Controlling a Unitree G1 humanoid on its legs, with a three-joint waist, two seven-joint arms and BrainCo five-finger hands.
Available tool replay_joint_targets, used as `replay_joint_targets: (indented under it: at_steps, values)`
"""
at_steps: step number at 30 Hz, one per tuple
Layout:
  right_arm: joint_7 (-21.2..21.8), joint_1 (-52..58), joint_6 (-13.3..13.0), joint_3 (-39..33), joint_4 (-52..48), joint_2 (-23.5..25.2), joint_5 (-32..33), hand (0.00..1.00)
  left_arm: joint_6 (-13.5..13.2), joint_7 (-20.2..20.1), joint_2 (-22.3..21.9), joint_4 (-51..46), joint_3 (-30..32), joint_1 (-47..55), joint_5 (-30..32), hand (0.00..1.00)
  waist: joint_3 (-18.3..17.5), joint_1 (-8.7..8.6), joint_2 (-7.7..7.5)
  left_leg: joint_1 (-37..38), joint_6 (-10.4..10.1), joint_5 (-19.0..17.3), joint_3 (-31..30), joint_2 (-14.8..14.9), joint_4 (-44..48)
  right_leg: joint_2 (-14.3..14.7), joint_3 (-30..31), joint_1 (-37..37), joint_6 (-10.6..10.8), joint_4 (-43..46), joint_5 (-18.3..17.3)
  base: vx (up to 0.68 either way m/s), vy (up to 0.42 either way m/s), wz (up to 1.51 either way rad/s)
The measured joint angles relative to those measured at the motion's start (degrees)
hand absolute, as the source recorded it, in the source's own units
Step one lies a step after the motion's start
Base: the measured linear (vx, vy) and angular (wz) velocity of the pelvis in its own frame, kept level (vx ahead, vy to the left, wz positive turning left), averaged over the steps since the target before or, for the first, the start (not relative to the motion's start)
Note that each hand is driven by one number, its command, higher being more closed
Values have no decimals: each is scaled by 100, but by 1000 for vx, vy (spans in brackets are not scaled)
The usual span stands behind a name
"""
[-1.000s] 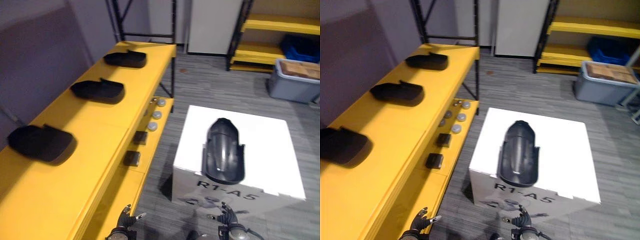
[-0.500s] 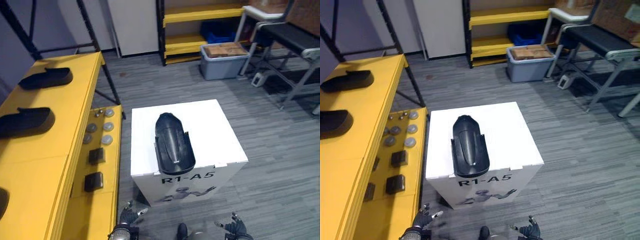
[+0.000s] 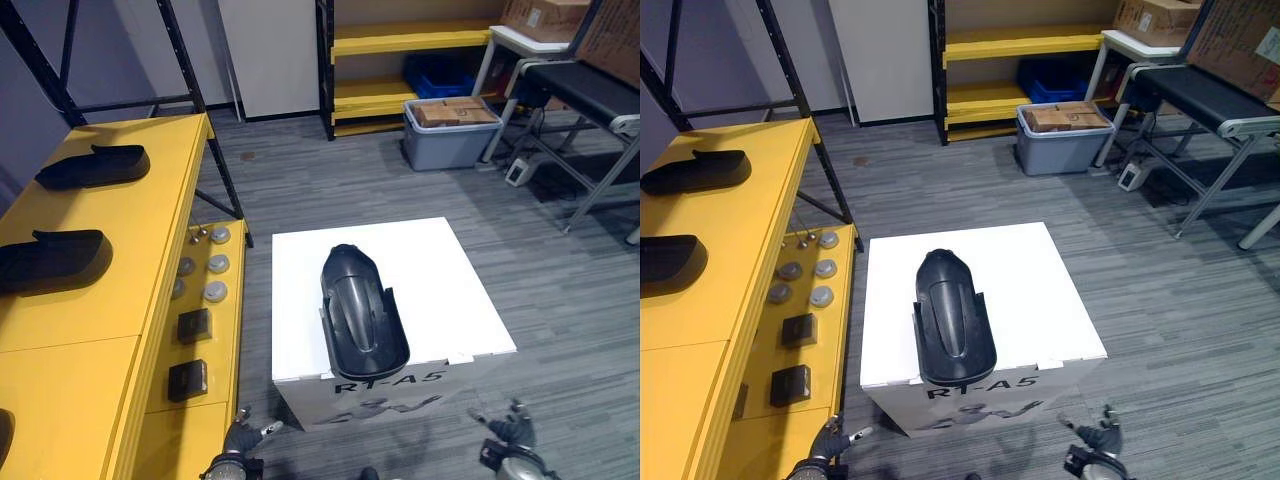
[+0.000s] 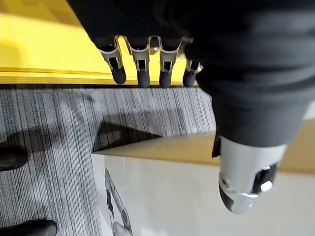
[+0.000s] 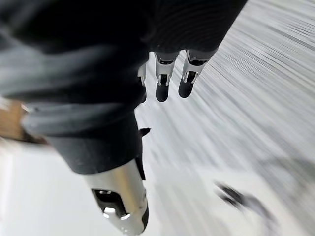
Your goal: Walk over and take plastic housings, then place them on the shelf
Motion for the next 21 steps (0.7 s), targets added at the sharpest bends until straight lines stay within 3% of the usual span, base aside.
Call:
replay_joint_targets:
  at_steps: [3, 7, 11, 14, 21]
  values:
    - [-118, 69, -9, -243, -1330, -132, -4, 0, 4, -34, 0, -3, 45, 273, -55, 0, -83, -66, -57, 50, 5, 2, 18, 15, -128, 22, 56, 27, 50, -139, 65, -34, 34, -8]
    - [-43, 20, -145, -128, -2182, -270, 131, 0, 3, -113, 0, 1, 35, 338, -59, 0, -105, -73, -108, 56, 4, 2, 27, 24, -134, 28, 69, 58, 40, -200, 119, -14, 12, -3]
    - [287, -75, -467, 897, -3015, -591, 517, 0, -21, -235, 1, 20, -40, 335, -113, 0, -138, -77, -122, 71, 3, 3, 19, 27, -122, 29, 62, 126, 30, -299, 176, 0, 0, 0]
    - [556, -412, -668, 1555, -3199, -744, 519, 0, -53, -257, 7, 20, -96, 321, -118, 0, -152, -39, -118, 76, 3, 3, 0, 25, -123, 27, 38, 220, 40, -475, 258, 11, 32, 5]
    - [844, -670, -661, 2472, -3003, -712, 218, 0, -89, -264, 10, 20, -263, 319, -117, 0, -154, 154, -151, 81, 6, 9, -238, 6, -123, -10, -230, 451, 39, -738, 300, 31, 20, 19]
